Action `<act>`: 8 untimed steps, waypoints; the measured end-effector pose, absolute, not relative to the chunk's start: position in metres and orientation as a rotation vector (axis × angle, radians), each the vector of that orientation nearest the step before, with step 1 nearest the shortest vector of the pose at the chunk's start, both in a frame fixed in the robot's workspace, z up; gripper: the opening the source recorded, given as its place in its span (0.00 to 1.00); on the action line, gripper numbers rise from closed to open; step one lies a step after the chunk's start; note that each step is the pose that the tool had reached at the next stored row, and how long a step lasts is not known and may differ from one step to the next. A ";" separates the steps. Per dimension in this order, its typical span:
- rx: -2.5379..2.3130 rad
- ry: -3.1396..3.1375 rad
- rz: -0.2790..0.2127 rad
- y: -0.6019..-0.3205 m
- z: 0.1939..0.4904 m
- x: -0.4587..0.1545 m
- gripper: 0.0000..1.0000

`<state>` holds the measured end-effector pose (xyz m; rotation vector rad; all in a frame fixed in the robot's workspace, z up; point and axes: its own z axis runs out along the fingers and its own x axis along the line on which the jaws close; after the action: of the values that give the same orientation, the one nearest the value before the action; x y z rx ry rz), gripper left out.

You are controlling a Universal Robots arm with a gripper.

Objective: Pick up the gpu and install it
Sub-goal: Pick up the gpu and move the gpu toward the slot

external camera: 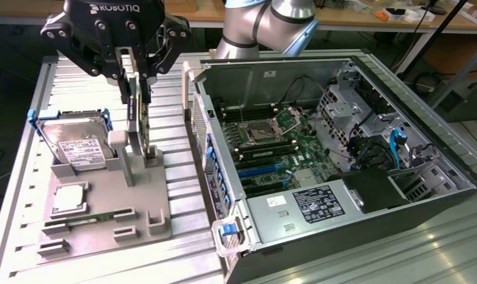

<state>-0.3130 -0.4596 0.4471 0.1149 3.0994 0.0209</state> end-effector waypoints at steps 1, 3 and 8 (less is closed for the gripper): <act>0.115 3.099 0.021 -0.460 0.448 -0.313 0.27; 0.115 3.099 0.021 -0.460 0.450 -0.313 0.27; 0.115 3.100 0.021 -0.460 0.452 -0.313 0.27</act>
<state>-0.3130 -0.4596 0.4516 0.1149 3.0995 0.0208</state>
